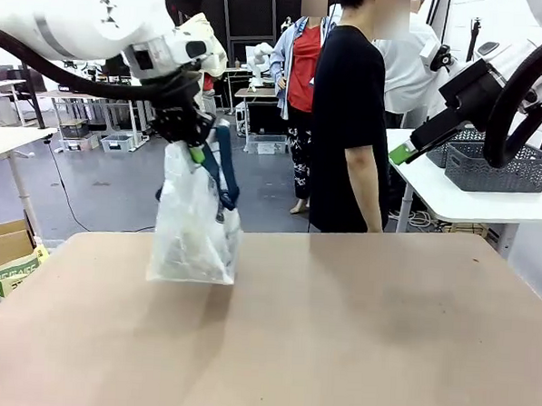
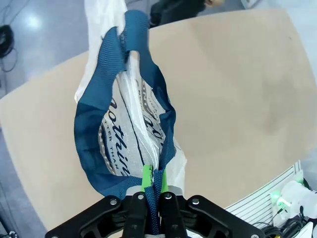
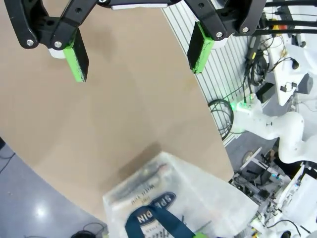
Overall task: Transfer purchased items from the store into the shopping bag.
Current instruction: Move the Reusable shopping bag to the right side of the table.
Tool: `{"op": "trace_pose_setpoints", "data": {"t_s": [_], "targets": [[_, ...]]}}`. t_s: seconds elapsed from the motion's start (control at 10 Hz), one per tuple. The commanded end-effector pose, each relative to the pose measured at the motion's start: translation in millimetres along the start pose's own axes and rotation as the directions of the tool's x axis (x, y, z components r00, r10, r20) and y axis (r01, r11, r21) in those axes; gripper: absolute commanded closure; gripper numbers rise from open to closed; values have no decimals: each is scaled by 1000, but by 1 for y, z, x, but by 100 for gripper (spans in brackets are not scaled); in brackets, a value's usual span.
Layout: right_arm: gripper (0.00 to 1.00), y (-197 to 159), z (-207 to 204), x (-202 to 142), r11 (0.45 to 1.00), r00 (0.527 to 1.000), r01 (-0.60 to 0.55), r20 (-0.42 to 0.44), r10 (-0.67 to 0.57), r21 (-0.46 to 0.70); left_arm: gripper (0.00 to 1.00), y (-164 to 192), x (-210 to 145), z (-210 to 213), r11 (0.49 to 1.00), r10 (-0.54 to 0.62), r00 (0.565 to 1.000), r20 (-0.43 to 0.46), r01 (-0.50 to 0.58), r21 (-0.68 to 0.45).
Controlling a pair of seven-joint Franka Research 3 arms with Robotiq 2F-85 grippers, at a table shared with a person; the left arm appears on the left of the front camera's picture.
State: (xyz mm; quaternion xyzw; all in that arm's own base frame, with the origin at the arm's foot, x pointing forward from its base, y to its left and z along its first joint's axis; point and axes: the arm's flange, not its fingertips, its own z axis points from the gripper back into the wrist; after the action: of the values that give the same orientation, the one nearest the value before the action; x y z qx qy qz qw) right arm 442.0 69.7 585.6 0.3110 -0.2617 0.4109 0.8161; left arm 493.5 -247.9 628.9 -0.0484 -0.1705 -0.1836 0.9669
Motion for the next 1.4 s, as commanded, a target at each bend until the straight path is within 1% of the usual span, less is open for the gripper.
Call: {"op": "trace_pose_setpoints", "data": {"t_s": [0.0,0.1,0.2,0.4,0.6,0.8,0.9,1.0,1.2,1.3], "targets": [[0,0,-3,5,1000,1000,22,12,-22,-10,100,19,-21,26,997,-43,999,9,42,70],[0,0,-3,5,1000,1000,22,12,-22,-10,100,33,-32,35,990,-42,999,15,40,132],[0,0,-3,5,1000,1000,22,12,-22,-10,100,49,-45,40,987,-27,999,23,23,160],[0,0,-3,5,1000,1000,22,12,-22,-10,100,86,-80,42,982,-42,999,35,35,186],[0,0,-3,5,1000,1000,22,12,-22,-10,100,114,-110,42,984,-9,998,65,-3,179],[0,0,-3,5,1000,1000,22,12,-22,-10,100,130,-127,42,980,-14,995,101,-6,201],[0,0,-3,5,1000,1000,22,12,-22,-10,100,130,-130,39,981,44,992,118,-65,182],[0,0,-3,5,1000,1000,22,12,-22,-10,100,127,-121,36,983,20,999,34,-26,180],[0,0,-3,5,1000,1000,22,12,-22,-10,100,127,-121,36,983,20,999,34,-26,180],[0,0,-3,5,1000,1000,22,12,-22,-10,100,131,-129,27,983,30,999,31,-35,180]]}}
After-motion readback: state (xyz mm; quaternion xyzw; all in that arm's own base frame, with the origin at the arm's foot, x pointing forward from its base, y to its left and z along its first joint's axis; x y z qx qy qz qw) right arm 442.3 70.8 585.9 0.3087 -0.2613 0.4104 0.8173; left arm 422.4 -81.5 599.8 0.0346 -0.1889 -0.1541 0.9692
